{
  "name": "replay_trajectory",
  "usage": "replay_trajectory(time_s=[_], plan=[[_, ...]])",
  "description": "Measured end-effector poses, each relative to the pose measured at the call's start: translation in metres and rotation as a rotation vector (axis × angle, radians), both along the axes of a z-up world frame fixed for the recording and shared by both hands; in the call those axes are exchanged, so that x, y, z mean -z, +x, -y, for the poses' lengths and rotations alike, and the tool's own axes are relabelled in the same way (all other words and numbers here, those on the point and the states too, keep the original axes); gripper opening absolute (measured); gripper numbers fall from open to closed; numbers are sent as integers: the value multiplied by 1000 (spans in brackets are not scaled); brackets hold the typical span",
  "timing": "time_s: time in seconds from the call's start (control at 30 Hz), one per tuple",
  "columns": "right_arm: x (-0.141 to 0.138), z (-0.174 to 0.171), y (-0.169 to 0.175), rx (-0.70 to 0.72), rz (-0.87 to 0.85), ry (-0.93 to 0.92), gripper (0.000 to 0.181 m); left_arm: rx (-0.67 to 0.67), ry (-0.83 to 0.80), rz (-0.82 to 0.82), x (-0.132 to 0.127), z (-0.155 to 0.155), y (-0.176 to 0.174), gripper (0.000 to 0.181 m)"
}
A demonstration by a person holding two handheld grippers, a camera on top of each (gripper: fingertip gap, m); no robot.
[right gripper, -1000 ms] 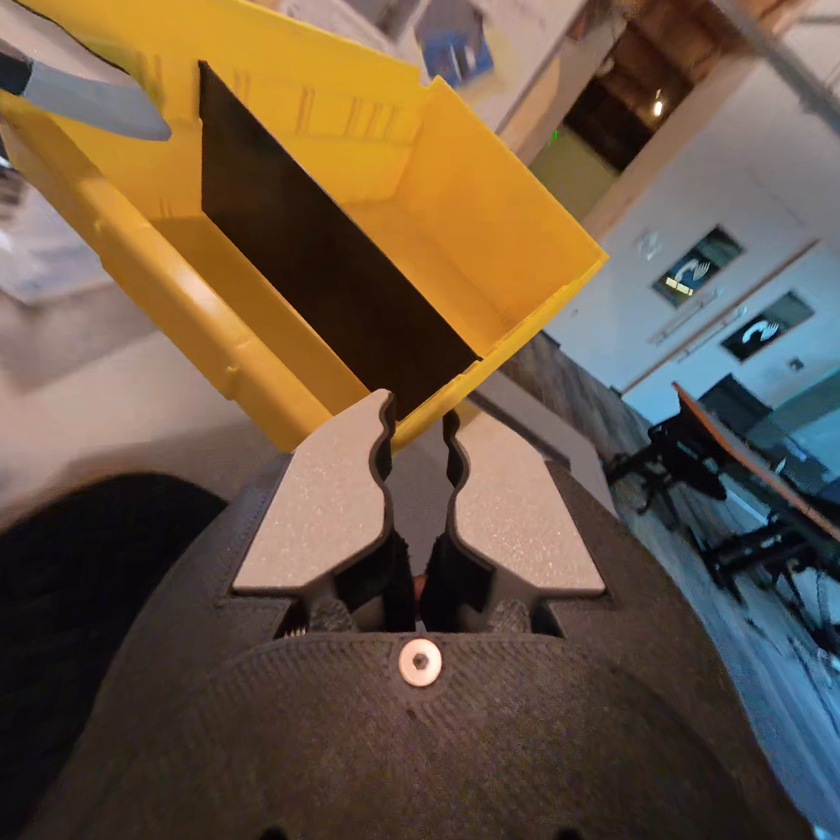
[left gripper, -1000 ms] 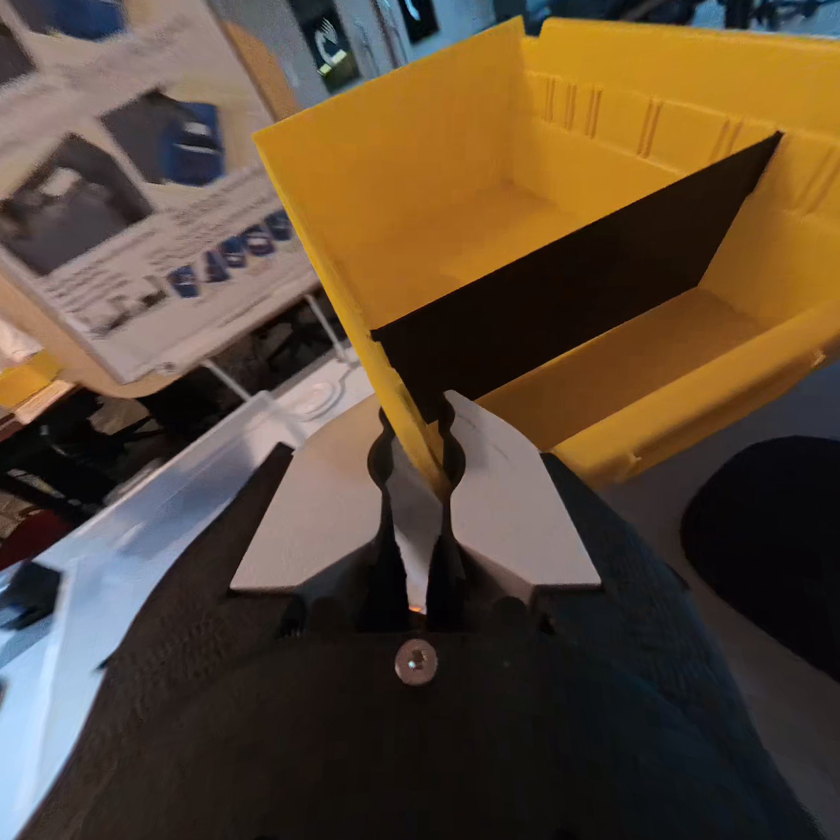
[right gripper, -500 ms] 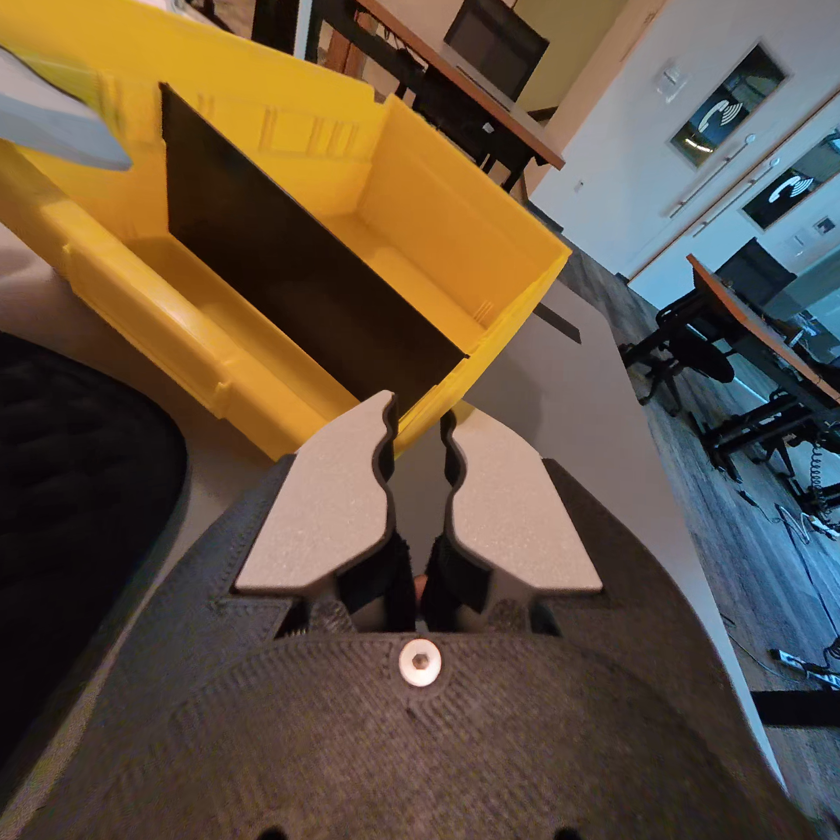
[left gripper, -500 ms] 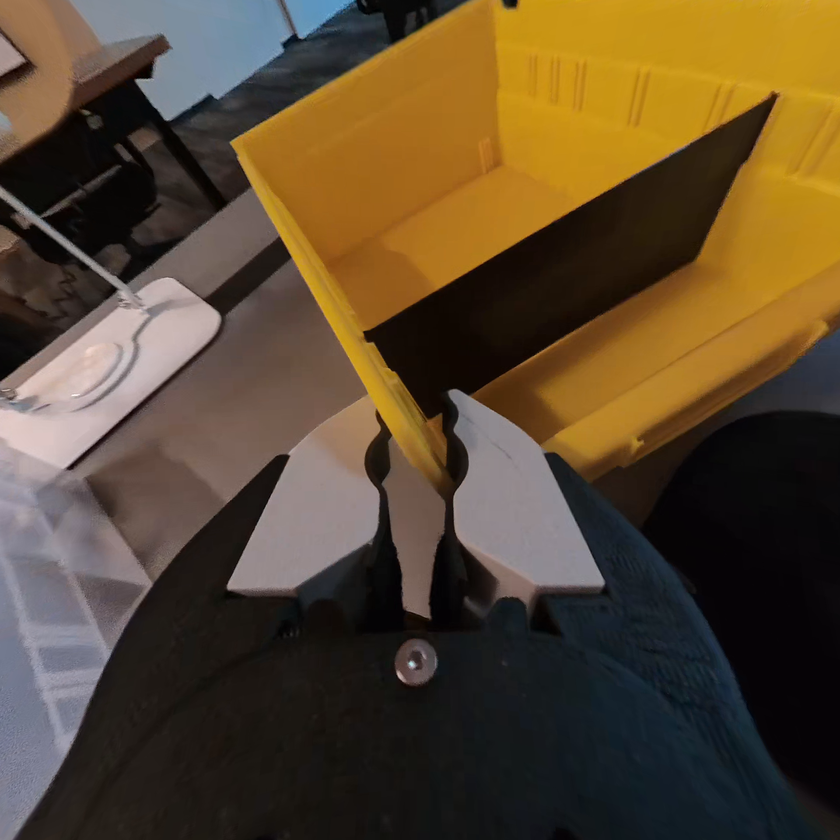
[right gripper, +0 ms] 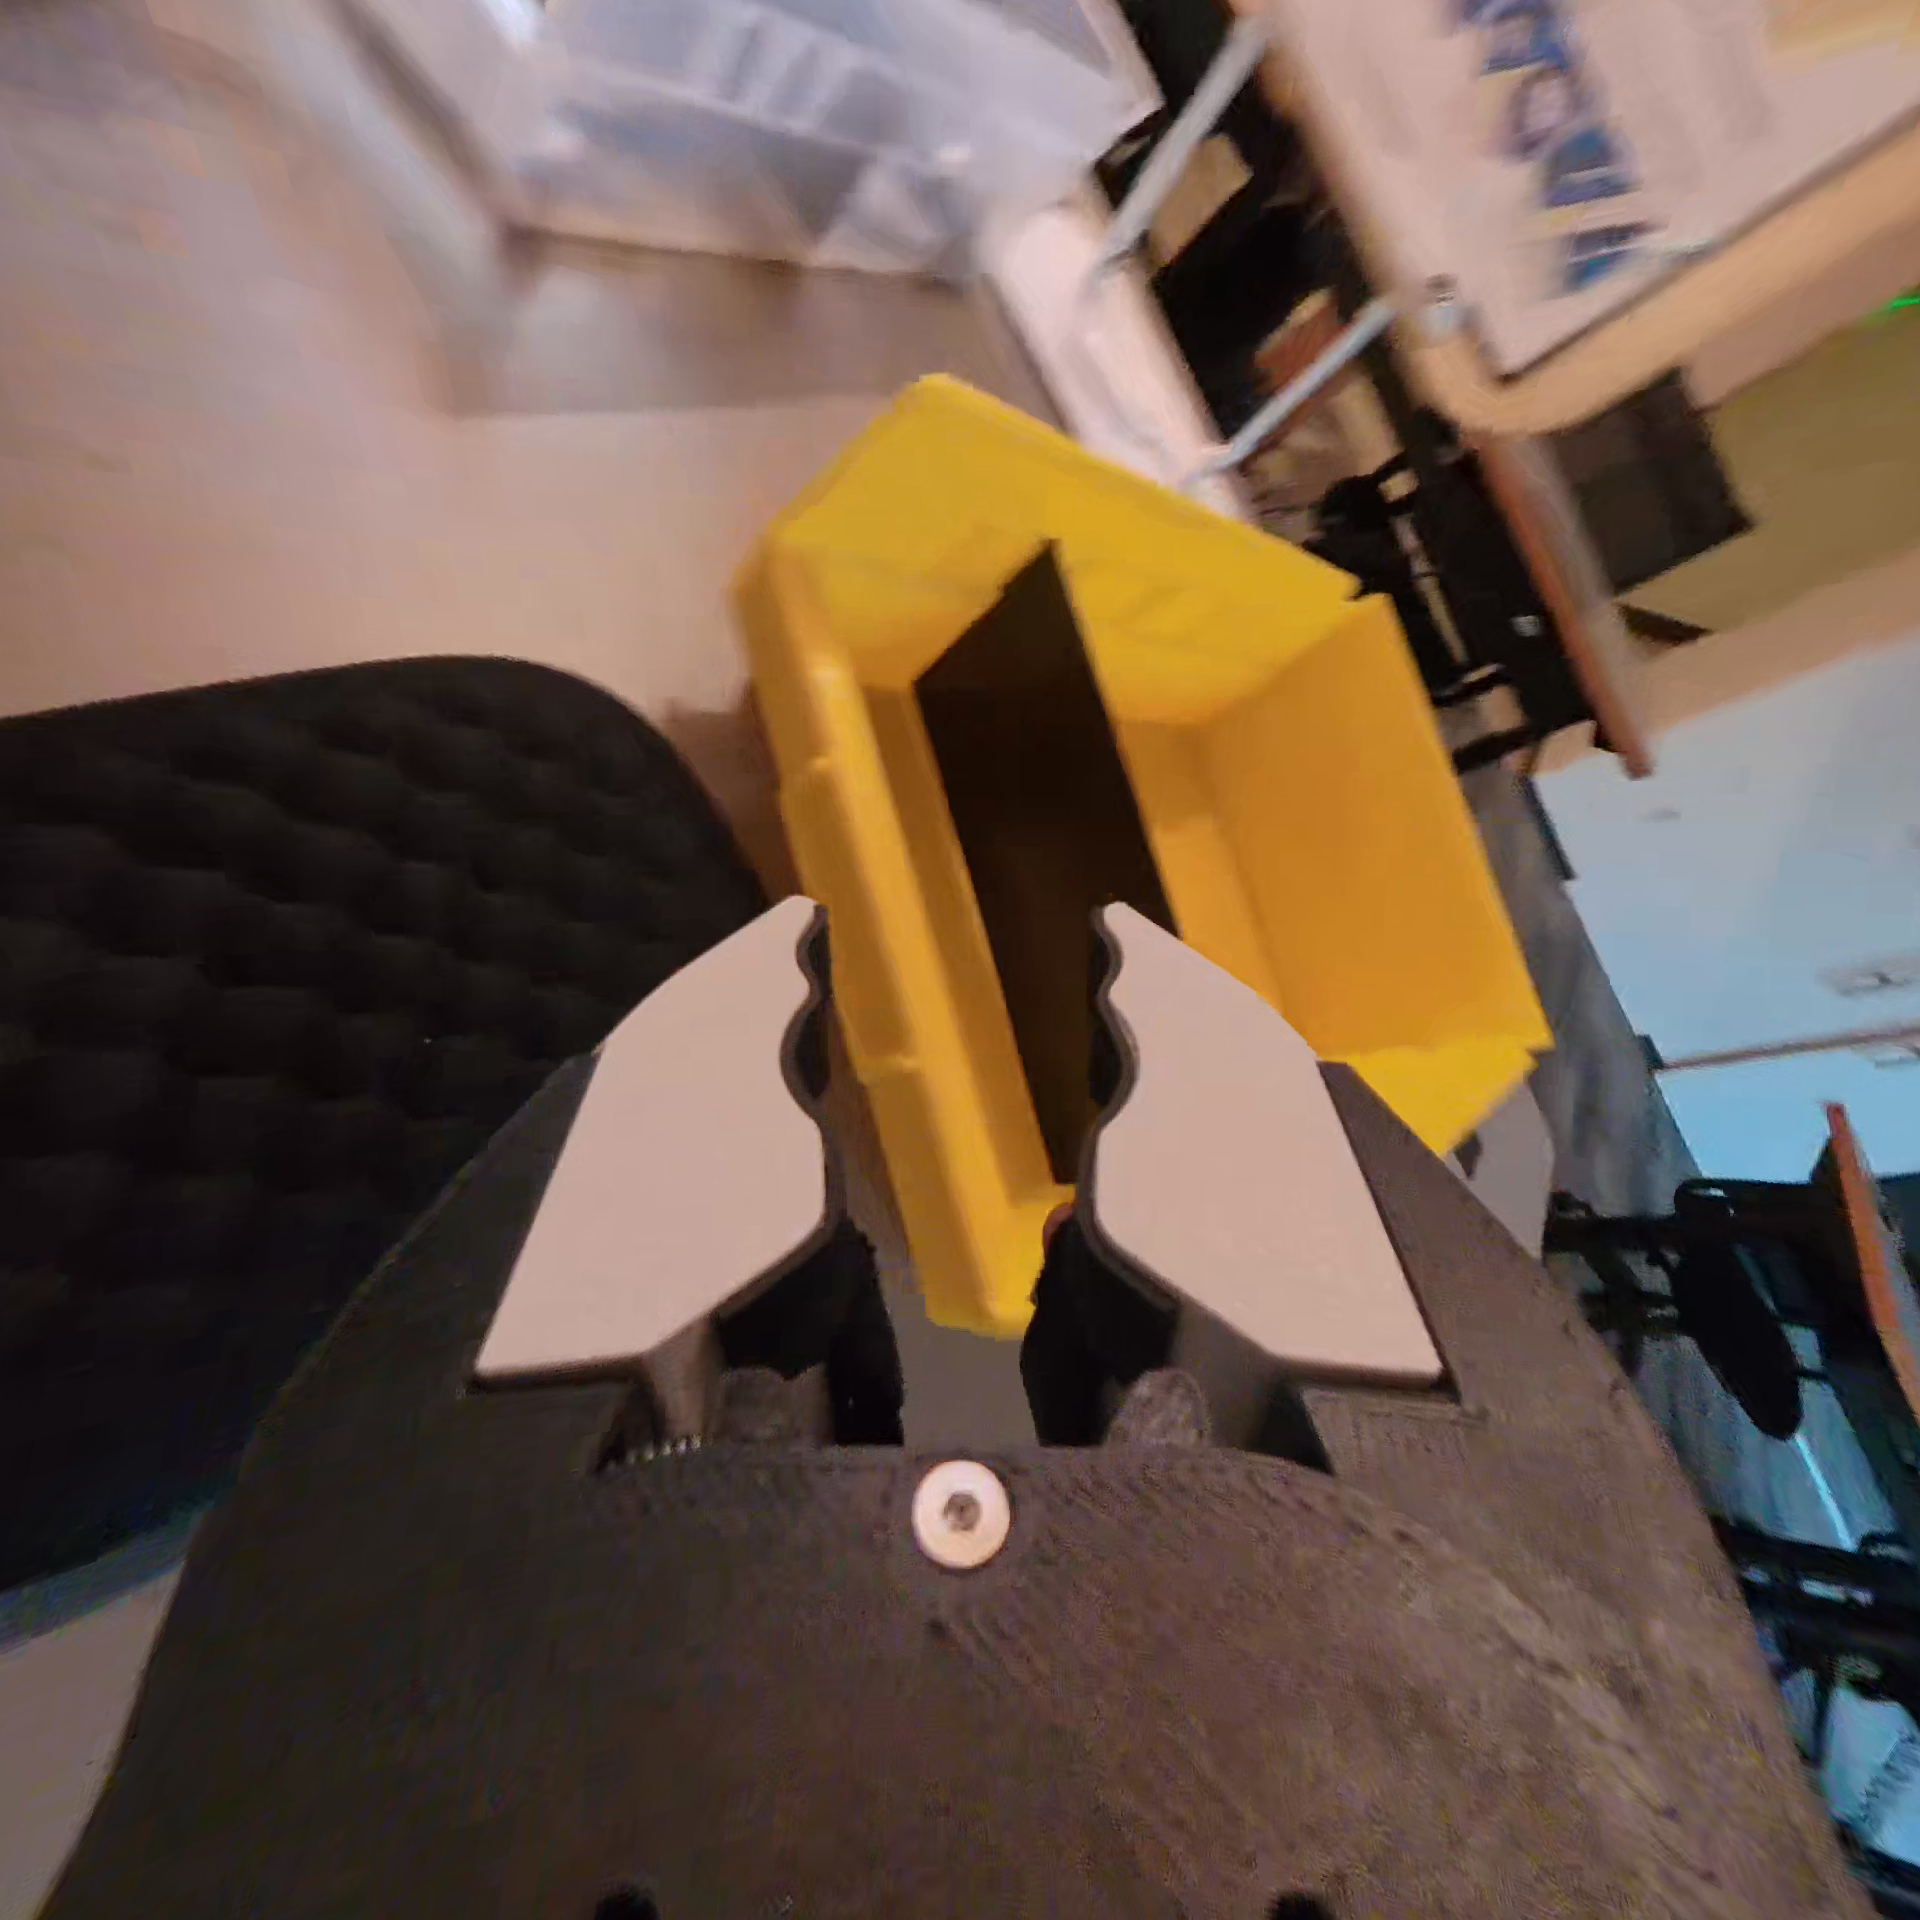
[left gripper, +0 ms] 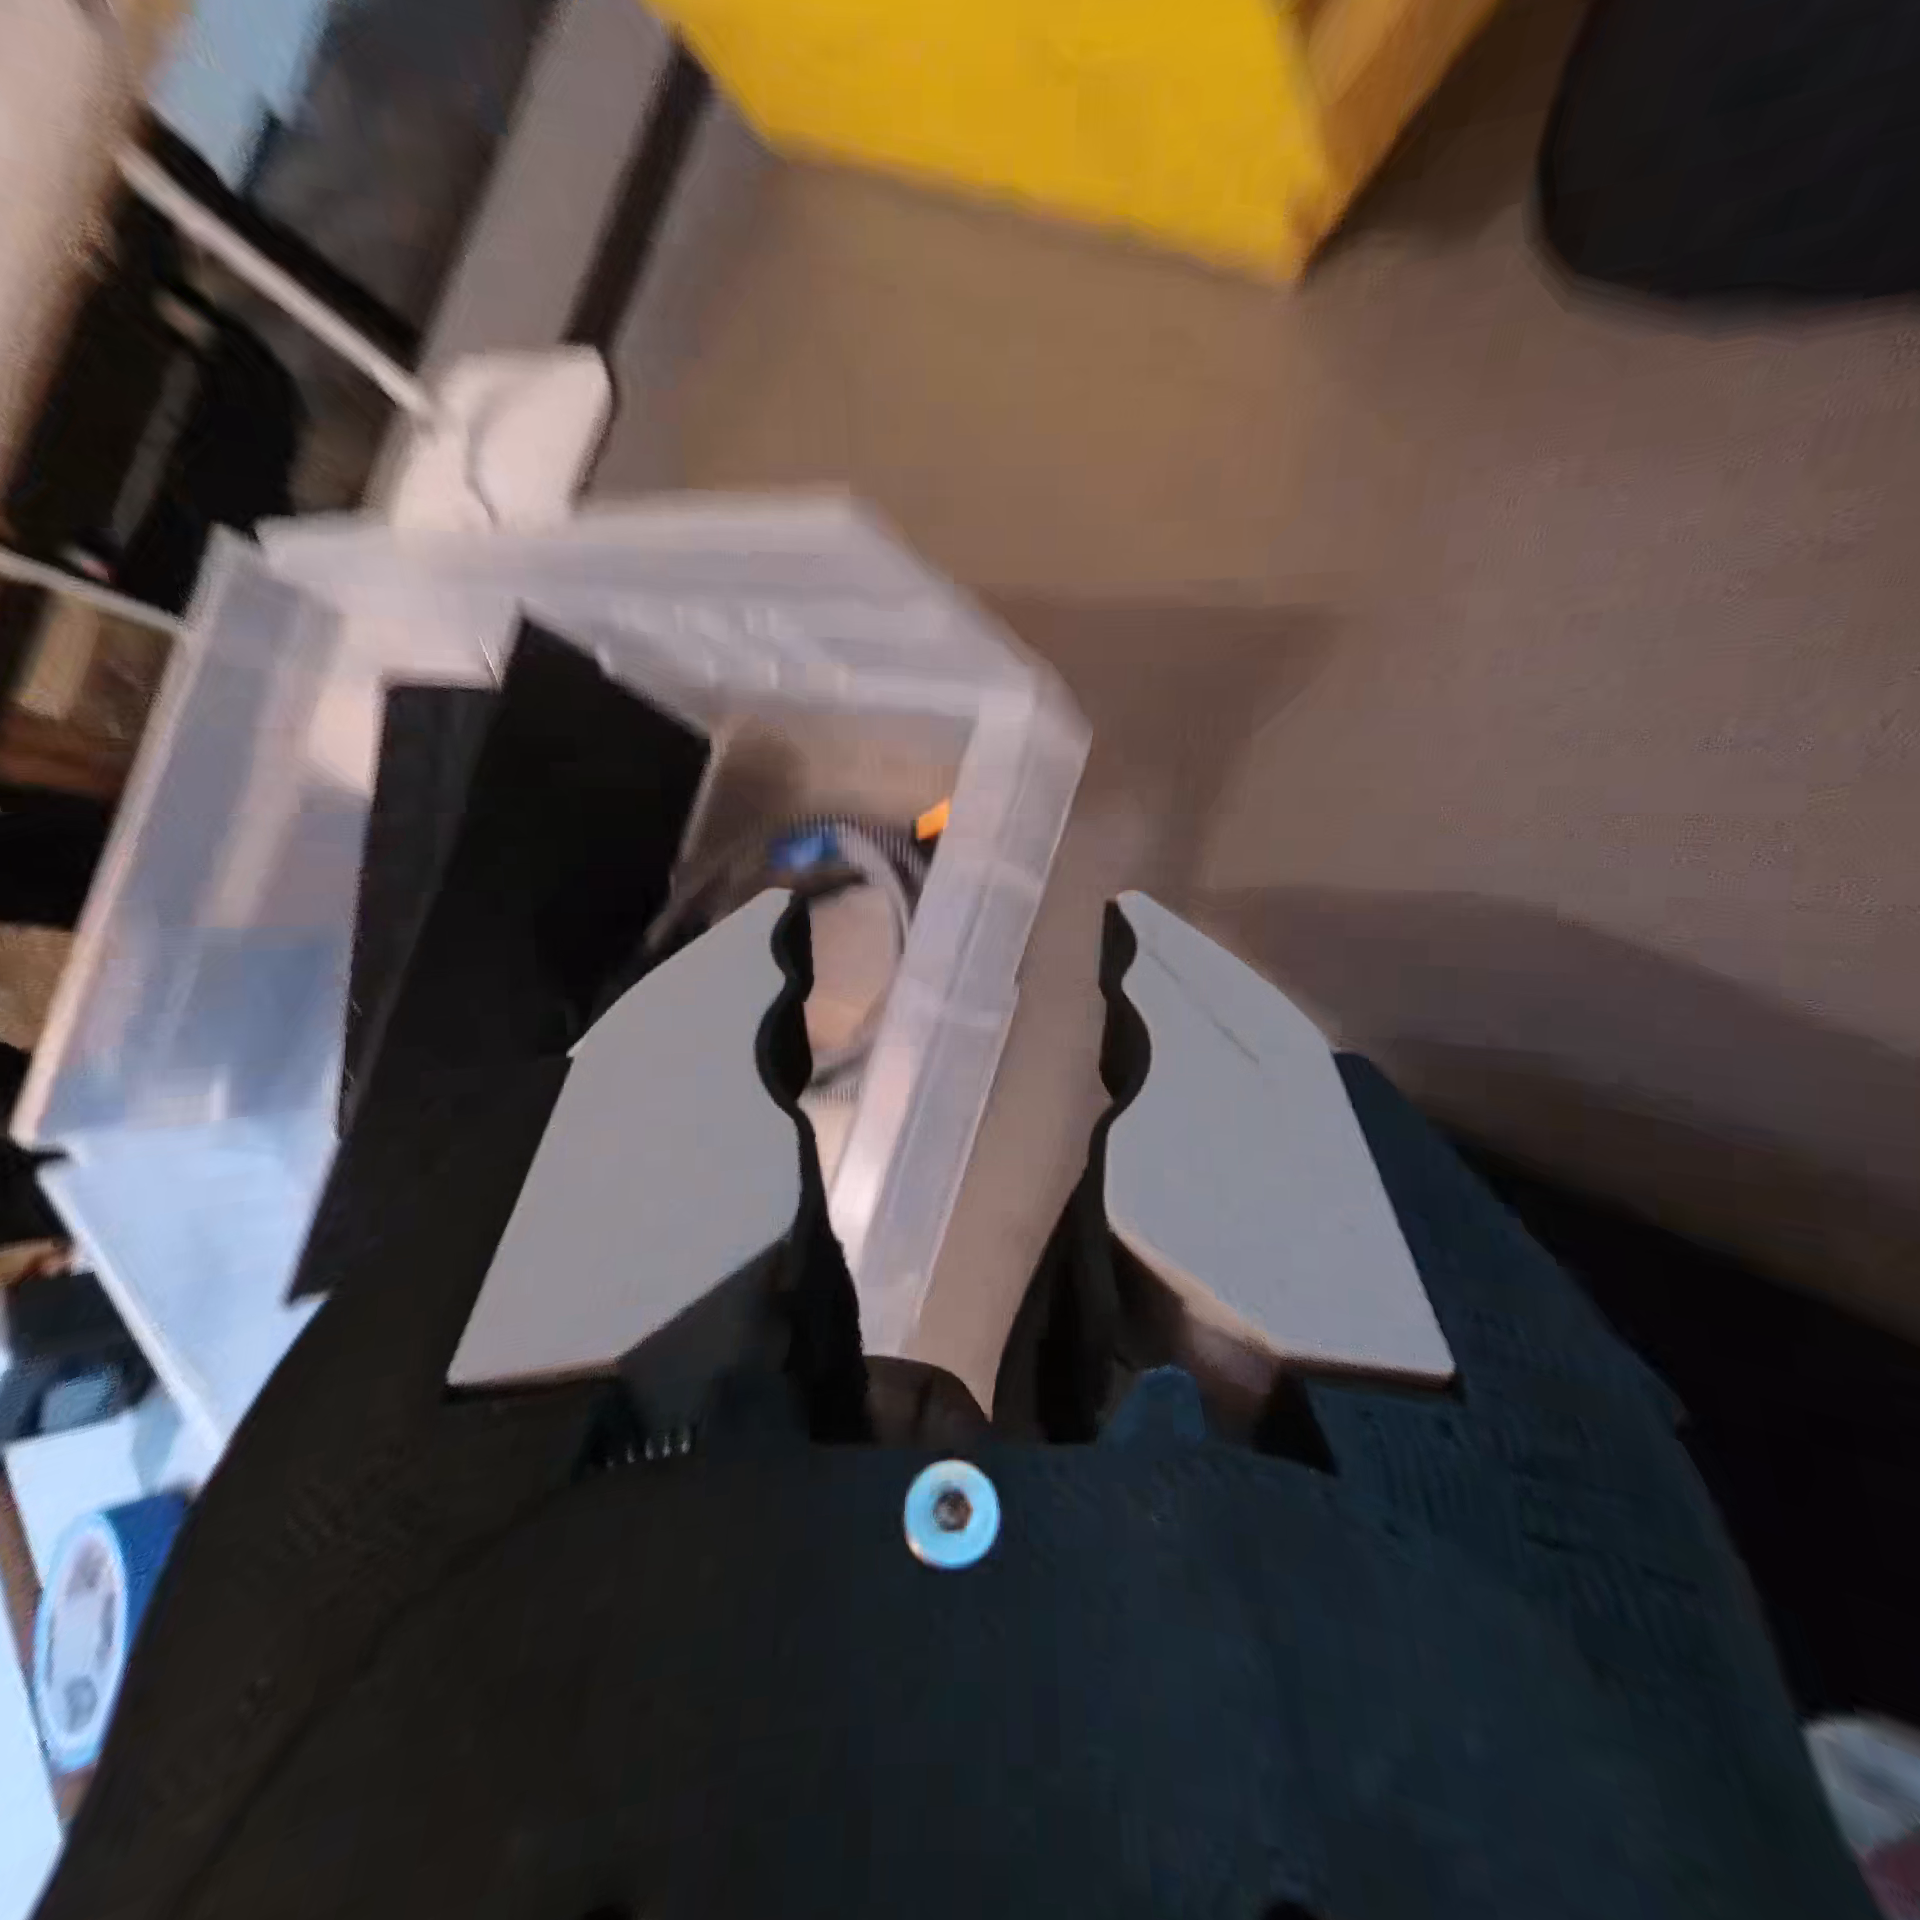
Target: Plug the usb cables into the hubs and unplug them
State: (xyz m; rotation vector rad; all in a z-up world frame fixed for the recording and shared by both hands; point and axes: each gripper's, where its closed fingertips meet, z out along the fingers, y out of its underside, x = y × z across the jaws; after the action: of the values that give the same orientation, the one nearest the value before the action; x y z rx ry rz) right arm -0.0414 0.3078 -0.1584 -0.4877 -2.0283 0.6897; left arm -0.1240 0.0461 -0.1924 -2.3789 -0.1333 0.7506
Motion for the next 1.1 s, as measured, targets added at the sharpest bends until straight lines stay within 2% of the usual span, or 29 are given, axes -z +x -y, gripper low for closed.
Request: replay_trajectory(time_s=[0.13, 0.23, 0.33, 0.6, 0.93, 1.1], plan=[[37, 9, -23, -5, 131, 173, 33, -68, -70, 58, 29, 35, -24, 52], [61, 8, -33, -9, 251, 233, 35, -73, -165, 125, 53, 52, -28, 43], [76, -3, -38, 29, 332, 329, 31, -70, -192, 103, 55, 59, -30, 39], [76, -37, -30, 113, 348, 320, 32, -147, -188, 125, 53, 107, -27, 41], [74, -121, 7, 222, 334, 374, 35, -252, -293, 90, 50, 220, -10, 43], [73, -167, 28, 262, 315, 400, 37, -307, -348, 122, 50, 271, 13, 43]])
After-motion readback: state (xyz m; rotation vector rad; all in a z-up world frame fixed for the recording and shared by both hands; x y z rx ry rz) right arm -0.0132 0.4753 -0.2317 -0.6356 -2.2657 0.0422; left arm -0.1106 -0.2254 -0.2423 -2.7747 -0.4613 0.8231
